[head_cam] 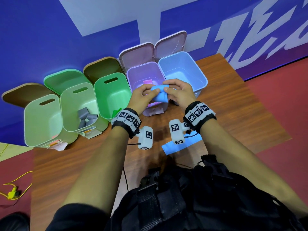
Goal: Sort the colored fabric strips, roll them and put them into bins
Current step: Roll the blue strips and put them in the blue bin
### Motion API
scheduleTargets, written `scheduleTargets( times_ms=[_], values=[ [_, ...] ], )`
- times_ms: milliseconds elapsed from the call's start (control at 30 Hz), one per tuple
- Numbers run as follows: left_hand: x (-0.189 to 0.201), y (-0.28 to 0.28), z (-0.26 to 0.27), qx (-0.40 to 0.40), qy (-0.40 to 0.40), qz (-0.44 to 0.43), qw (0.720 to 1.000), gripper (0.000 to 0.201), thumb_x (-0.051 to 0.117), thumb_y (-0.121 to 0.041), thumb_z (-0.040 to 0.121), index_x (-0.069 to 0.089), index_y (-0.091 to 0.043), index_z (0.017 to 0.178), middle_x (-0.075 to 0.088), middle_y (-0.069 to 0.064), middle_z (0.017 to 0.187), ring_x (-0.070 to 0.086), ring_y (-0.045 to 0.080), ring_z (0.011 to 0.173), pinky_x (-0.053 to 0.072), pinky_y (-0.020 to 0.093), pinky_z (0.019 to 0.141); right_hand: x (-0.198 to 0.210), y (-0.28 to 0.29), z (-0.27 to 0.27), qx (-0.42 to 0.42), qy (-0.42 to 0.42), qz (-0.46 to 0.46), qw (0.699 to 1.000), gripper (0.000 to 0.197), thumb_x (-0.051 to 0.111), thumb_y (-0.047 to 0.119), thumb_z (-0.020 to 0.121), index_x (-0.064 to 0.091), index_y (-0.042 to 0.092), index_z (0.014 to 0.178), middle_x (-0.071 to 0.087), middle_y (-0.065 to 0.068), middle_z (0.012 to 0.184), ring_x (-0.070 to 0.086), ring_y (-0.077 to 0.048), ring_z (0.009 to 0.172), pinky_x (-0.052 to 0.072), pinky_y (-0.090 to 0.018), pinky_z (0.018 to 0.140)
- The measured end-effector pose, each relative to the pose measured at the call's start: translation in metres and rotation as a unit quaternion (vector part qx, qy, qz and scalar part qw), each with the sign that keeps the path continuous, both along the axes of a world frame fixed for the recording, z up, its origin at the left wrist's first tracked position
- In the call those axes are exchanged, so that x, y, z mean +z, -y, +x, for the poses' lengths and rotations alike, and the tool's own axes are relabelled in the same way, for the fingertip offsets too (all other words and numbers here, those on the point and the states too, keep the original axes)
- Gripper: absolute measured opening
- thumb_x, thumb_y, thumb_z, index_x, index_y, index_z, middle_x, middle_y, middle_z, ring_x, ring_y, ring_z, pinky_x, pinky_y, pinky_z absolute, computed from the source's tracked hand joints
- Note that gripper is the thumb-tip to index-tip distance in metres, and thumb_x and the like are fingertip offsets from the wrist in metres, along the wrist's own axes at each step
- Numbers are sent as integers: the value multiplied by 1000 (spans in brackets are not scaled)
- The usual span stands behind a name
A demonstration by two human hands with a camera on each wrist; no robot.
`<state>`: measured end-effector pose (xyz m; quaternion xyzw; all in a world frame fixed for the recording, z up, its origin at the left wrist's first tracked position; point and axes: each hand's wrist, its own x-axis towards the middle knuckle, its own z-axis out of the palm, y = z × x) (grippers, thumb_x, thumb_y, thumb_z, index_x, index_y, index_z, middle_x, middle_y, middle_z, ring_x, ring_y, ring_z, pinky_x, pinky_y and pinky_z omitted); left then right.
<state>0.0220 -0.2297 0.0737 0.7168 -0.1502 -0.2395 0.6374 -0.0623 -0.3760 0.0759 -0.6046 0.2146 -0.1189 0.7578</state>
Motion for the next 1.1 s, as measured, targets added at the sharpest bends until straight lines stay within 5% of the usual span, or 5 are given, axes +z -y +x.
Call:
scheduleTargets(
  times_ms=[167, 467, 733, 867, 1100],
  values=[
    [0, -2, 2, 3, -7, 1, 1000, 16, 68, -7, 91, 64, -3, 105, 68, 15, 91, 70, 22, 82, 59, 31, 73, -2, -1, -1, 9, -5, -7, 1000, 25, 65, -5, 85, 72, 13, 102, 72, -14, 103, 70, -22, 91, 56, -31, 82],
    [1, -2, 1, -21, 29, -8, 999, 21, 74, -3, 84, 67, -12, 102, 70, 9, 97, 67, 20, 94, 57, 29, 85, 2, -3, -1, -6, -15, -4, 1000, 11, 63, 3, 94, 67, 8, 103, 67, -11, 89, 71, -21, 83, 60, -36, 82],
    [-3, 4, -1, -24, -34, 28, 999, 3, 68, -15, 92, 69, -12, 94, 72, 2, 80, 65, 16, 72, 58, 31, 79, -2, 4, -7, 1, -11, -45, 999, 24, 66, -6, 86, 71, 11, 102, 72, -7, 103, 68, -21, 97, 57, -32, 86],
    [-4, 6, -2, -27, -23, 20, 999, 14, 76, -8, 85, 70, -11, 97, 72, 18, 90, 69, 24, 79, 58, 33, 80, -2, 9, -11, 5, -29, -69, 997, 33, 62, -13, 81, 71, 7, 106, 73, -5, 105, 64, -9, 86, 49, -15, 68],
    [-3, 24, -6, -46, -3, 28, 999, 11, 69, -5, 90, 67, -8, 100, 72, 20, 94, 68, 28, 84, 57, 40, 85, 1, 17, -14, -30, -37, 34, 998, 15, 63, 6, 96, 66, 2, 110, 67, -11, 93, 71, -11, 76, 57, -21, 72]
  ],
)
